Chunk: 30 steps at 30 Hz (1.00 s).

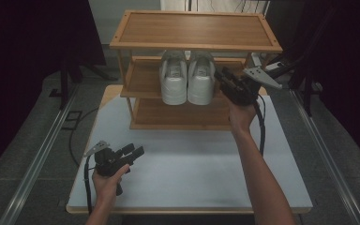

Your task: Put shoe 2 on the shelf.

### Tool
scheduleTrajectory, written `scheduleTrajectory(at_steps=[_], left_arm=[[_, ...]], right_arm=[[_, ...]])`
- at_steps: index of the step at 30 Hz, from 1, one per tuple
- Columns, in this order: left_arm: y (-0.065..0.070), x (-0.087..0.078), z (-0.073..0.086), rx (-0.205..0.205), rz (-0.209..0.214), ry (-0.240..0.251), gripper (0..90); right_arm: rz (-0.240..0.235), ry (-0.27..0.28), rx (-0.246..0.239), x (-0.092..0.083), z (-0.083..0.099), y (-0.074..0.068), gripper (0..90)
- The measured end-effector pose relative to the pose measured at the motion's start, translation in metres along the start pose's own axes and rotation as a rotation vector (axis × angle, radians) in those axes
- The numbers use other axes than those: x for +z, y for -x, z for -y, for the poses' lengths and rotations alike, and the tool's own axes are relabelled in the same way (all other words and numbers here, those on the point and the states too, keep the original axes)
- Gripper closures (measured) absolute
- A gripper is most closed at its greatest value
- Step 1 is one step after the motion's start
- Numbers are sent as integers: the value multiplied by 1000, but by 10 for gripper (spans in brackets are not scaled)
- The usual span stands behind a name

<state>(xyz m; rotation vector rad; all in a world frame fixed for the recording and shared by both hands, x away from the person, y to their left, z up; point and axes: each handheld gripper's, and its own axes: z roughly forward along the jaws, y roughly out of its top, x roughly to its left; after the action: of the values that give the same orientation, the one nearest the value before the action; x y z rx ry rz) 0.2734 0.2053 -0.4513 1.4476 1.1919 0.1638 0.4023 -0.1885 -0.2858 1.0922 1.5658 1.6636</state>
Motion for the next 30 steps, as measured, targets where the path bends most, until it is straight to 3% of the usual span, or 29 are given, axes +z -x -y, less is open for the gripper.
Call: scheduleTrajectory(at_steps=[7, 16, 24, 30], left_arm=[[-2, -5, -4, -11, -4, 17, 400], [-2, -7, -4, -12, -7, 23, 401], [-1, -5, -3, -10, -7, 16, 401], [-2, -8, -4, -10, -10, 23, 401]], right_arm=[[-43, 20, 4, -41, 16, 1, 651], [-91, 21, 3, -94, 51, 2, 642], [-113, -18, 14, -125, 85, 6, 628], [-94, -64, 3, -146, 114, 10, 627]])
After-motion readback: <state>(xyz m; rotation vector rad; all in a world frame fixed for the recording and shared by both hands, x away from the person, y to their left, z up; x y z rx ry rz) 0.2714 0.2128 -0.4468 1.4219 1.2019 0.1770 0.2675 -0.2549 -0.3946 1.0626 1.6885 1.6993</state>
